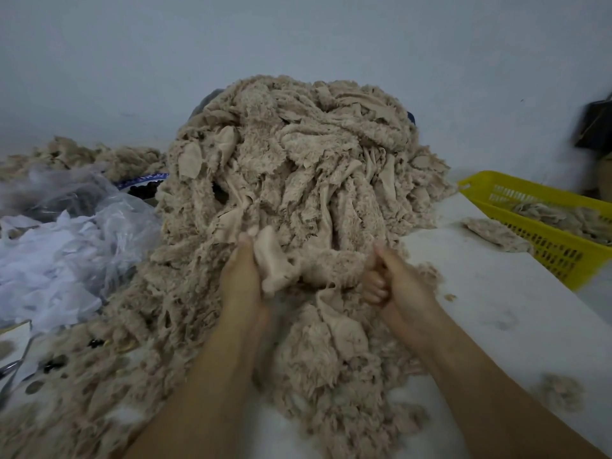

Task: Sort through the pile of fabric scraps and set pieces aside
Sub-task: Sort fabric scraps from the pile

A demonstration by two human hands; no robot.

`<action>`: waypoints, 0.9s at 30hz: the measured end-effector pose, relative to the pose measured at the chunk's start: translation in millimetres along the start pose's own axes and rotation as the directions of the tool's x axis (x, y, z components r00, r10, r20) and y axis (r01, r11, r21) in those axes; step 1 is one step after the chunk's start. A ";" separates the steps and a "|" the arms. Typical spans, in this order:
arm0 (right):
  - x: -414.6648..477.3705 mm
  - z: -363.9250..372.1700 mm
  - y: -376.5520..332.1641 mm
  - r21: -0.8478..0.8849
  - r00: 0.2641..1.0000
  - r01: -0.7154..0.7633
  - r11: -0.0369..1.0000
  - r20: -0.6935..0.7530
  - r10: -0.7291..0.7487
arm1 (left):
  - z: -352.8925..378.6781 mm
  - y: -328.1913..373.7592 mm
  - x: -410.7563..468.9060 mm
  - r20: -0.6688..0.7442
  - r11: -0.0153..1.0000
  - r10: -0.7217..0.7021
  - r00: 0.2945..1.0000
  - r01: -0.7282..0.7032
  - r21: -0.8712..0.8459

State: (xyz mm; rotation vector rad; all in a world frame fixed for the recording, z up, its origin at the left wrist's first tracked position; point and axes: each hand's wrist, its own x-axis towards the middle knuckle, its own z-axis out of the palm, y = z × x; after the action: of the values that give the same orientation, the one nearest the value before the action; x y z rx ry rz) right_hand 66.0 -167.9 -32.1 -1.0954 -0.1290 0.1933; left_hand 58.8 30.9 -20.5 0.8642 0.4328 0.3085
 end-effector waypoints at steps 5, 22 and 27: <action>-6.6 14.5 13.7 -0.552 0.996 0.088 0.829 0.021 -0.091 | 12.9 -17.3 -20.7 0.248 0.981 0.072 0.966 -0.113 0.156; -6.4 12.0 12.6 -0.680 0.969 0.220 0.700 0.069 -0.237 | 11.6 -24.1 -27.9 0.429 0.777 -0.014 0.903 -0.260 0.573; -4.3 13.3 14.6 -0.733 0.962 0.229 0.640 0.067 -0.266 | 12.1 -16.6 -27.7 0.405 0.907 0.036 0.914 -0.199 0.370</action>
State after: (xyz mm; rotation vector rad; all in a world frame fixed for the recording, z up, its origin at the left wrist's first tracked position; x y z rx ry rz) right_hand 57.8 -150.8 -39.1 -1.8859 -0.3360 -0.1630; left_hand 42.0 0.8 -19.9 1.3345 0.0644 0.1513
